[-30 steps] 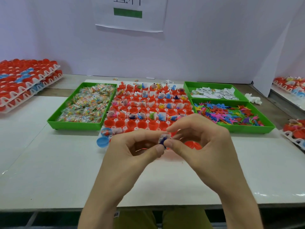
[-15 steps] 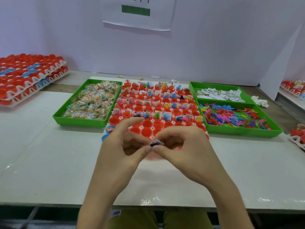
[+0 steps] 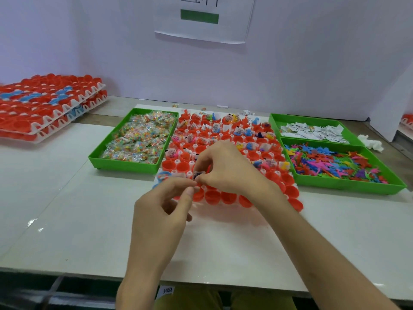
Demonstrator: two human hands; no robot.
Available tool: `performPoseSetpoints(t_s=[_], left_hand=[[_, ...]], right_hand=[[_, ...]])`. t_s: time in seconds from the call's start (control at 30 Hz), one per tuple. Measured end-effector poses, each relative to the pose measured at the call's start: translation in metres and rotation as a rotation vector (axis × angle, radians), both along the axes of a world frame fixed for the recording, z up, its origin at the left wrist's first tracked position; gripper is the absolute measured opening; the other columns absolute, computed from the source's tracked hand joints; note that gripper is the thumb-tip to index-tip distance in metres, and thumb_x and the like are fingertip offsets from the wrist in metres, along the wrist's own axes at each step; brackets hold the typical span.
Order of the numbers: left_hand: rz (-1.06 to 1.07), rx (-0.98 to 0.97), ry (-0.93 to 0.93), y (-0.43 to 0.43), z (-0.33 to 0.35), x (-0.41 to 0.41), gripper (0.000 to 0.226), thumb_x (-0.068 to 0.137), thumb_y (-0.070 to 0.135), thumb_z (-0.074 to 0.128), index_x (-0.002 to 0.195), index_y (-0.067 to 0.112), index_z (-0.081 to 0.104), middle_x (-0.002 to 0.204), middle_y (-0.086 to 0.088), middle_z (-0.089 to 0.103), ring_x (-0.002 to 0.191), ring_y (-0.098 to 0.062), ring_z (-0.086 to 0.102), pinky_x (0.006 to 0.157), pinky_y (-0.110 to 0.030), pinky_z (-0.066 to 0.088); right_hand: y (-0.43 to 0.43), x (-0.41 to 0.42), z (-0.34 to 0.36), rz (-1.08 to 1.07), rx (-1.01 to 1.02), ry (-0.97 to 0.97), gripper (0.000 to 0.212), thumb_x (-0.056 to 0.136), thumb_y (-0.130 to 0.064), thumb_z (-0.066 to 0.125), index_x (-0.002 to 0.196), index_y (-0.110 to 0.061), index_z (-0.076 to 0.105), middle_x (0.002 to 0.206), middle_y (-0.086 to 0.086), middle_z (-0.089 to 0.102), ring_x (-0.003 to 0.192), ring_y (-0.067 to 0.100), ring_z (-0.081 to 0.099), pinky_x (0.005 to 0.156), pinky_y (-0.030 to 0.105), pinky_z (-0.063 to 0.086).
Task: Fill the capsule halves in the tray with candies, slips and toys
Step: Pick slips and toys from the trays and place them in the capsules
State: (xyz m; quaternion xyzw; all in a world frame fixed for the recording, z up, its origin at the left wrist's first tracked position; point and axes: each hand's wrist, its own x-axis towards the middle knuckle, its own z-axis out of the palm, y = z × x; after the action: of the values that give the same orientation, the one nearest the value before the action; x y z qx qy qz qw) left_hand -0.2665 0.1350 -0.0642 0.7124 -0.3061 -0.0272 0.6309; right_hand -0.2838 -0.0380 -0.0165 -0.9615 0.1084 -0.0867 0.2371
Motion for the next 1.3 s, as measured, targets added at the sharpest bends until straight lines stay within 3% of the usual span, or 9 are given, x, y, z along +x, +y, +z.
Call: performPoseSetpoints(t_s=[0.13, 0.27, 0.47, 0.63, 0.9, 0.97, 1.03, 1.17, 1.3], left_hand=[[-0.008, 0.077, -0.009, -0.004, -0.005, -0.001, 0.024, 0.093, 0.012, 0.067, 0.088, 0.035, 0.074, 0.080, 0.018, 0.073, 0.059, -0.011, 0.068, 0.058, -0.014, 0.053], [0.019, 0.078, -0.014, -0.003, -0.007, 0.001, 0.028, 0.093, 0.011, 0.067, 0.085, 0.037, 0.072, 0.079, 0.018, 0.073, 0.063, -0.007, 0.071, 0.064, -0.017, 0.054], [0.025, 0.080, -0.030, -0.003, -0.006, 0.001, 0.029, 0.092, 0.011, 0.067, 0.086, 0.039, 0.072, 0.082, 0.021, 0.073, 0.076, -0.005, 0.072, 0.072, -0.020, 0.057], [0.028, 0.089, -0.042, -0.004, -0.005, -0.001, 0.028, 0.092, 0.012, 0.068, 0.087, 0.039, 0.073, 0.082, 0.022, 0.073, 0.077, -0.005, 0.072, 0.072, -0.021, 0.057], [0.037, 0.028, -0.038, -0.002, 0.000, -0.001, 0.027, 0.092, 0.009, 0.066, 0.088, 0.034, 0.075, 0.085, 0.019, 0.074, 0.073, -0.008, 0.073, 0.069, -0.023, 0.057], [0.047, -0.050, -0.025, 0.000, 0.002, 0.000, 0.027, 0.093, 0.007, 0.065, 0.090, 0.031, 0.077, 0.087, 0.014, 0.076, 0.072, -0.011, 0.073, 0.068, -0.022, 0.057], [0.086, -0.123, -0.028, 0.002, 0.005, 0.005, 0.028, 0.094, 0.007, 0.063, 0.091, 0.032, 0.076, 0.085, 0.009, 0.077, 0.073, -0.011, 0.073, 0.066, -0.018, 0.056], [0.203, -0.194, -0.032, 0.010, 0.013, 0.035, 0.032, 0.096, 0.001, 0.062, 0.090, 0.030, 0.074, 0.082, 0.009, 0.076, 0.068, -0.007, 0.070, 0.064, -0.015, 0.054], [0.235, -0.062, -0.087, 0.011, 0.031, 0.091, 0.030, 0.095, 0.006, 0.064, 0.091, 0.033, 0.075, 0.086, 0.015, 0.076, 0.075, -0.004, 0.068, 0.071, -0.022, 0.054]], right_hand=[[0.001, 0.005, -0.001, 0.011, -0.020, 0.034, 0.011, 0.083, -0.013, 0.079, 0.092, -0.018, 0.080, 0.076, -0.013, 0.064, 0.071, 0.001, 0.061, 0.055, 0.009, 0.042], [-0.003, 0.007, 0.003, 0.045, 0.001, 0.061, 0.012, 0.081, -0.017, 0.082, 0.093, -0.018, 0.080, 0.079, -0.008, 0.070, 0.074, 0.004, 0.065, 0.063, 0.016, 0.055], [-0.006, 0.002, 0.009, 0.091, 0.024, 0.069, 0.013, 0.086, -0.027, 0.078, 0.096, -0.019, 0.080, 0.081, -0.014, 0.070, 0.076, 0.001, 0.066, 0.070, 0.018, 0.058], [-0.005, 0.003, 0.006, 0.077, 0.002, 0.037, 0.006, 0.088, -0.016, 0.076, 0.093, -0.016, 0.080, 0.075, -0.014, 0.065, 0.071, 0.000, 0.064, 0.064, 0.012, 0.053], [-0.006, 0.001, 0.006, 0.088, -0.016, 0.059, 0.007, 0.091, -0.022, 0.073, 0.096, -0.020, 0.076, 0.081, -0.010, 0.066, 0.073, 0.003, 0.062, 0.060, 0.014, 0.046], [-0.007, 0.000, 0.007, 0.097, 0.006, 0.046, 0.007, 0.091, -0.026, 0.072, 0.096, -0.022, 0.076, 0.082, -0.010, 0.067, 0.076, 0.005, 0.063, 0.062, 0.019, 0.051], [-0.011, -0.003, 0.010, 0.091, 0.031, 0.016, 0.008, 0.091, -0.029, 0.071, 0.096, -0.024, 0.076, 0.084, -0.010, 0.068, 0.078, 0.004, 0.063, 0.068, 0.023, 0.056], [-0.028, -0.020, 0.022, 0.054, 0.093, -0.121, 0.007, 0.092, -0.025, 0.070, 0.091, -0.028, 0.076, 0.080, -0.015, 0.068, 0.070, -0.011, 0.059, 0.060, 0.007, 0.045], [-0.074, -0.048, 0.036, -0.123, 0.152, -0.325, 0.013, 0.089, -0.017, 0.072, 0.085, -0.028, 0.076, 0.077, -0.014, 0.072, 0.069, 0.005, 0.066, 0.063, 0.018, 0.051]])
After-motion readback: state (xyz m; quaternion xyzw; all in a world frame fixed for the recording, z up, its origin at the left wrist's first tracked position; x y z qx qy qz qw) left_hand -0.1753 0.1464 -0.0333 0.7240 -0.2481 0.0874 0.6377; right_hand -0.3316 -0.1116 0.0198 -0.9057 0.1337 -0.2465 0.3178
